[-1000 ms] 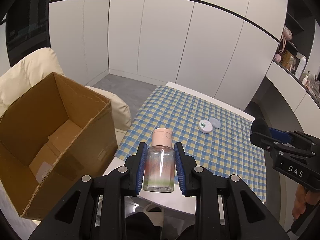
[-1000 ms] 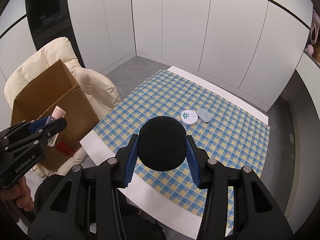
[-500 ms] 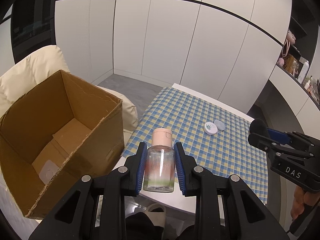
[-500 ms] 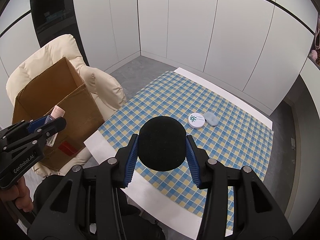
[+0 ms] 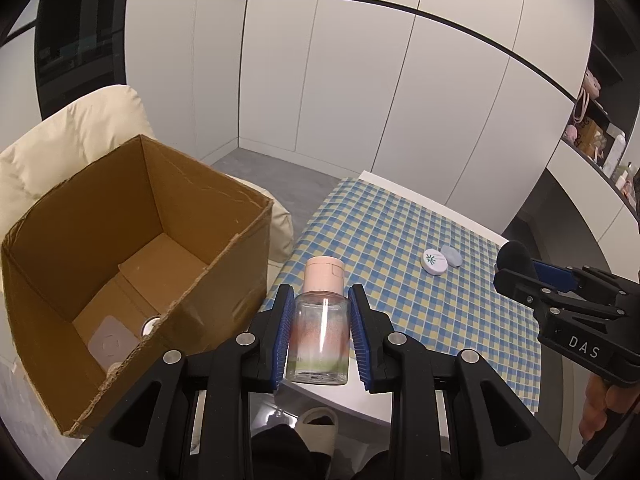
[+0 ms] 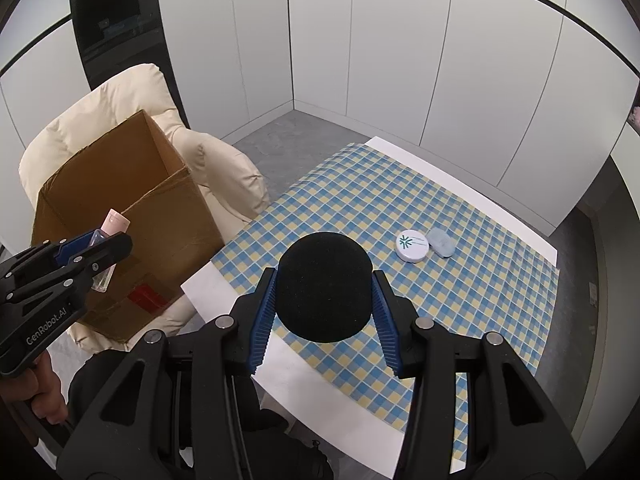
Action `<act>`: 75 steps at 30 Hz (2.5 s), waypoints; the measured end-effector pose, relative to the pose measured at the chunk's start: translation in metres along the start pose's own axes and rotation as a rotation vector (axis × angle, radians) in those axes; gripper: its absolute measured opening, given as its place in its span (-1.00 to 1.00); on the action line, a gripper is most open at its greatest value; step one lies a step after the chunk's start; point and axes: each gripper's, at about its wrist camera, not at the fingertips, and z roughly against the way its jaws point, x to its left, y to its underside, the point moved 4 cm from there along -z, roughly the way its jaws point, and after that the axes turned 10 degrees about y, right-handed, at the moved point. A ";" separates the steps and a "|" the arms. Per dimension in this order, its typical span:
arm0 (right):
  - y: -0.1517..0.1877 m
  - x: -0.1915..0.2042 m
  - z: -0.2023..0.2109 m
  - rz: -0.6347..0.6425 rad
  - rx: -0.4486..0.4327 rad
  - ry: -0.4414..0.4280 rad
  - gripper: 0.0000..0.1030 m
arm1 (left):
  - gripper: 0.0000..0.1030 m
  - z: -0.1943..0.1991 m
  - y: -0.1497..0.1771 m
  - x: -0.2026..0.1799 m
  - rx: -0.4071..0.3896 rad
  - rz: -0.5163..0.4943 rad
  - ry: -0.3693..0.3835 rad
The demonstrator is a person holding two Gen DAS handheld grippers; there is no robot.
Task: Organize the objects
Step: 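Carry the pink-capped bottle over the box with the left gripper while the right carries the black sponge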
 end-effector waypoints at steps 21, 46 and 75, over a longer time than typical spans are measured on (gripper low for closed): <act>-0.015 0.046 0.000 0.069 -0.016 -0.040 -0.07 | -0.47 0.023 0.002 0.044 -0.038 0.056 -0.059; -0.027 0.100 -0.001 0.138 -0.031 -0.099 -0.07 | -0.47 0.052 0.005 0.098 -0.075 0.124 -0.135; -0.037 0.169 0.001 0.227 -0.047 -0.167 -0.07 | -0.46 0.076 0.023 0.155 -0.061 0.204 -0.230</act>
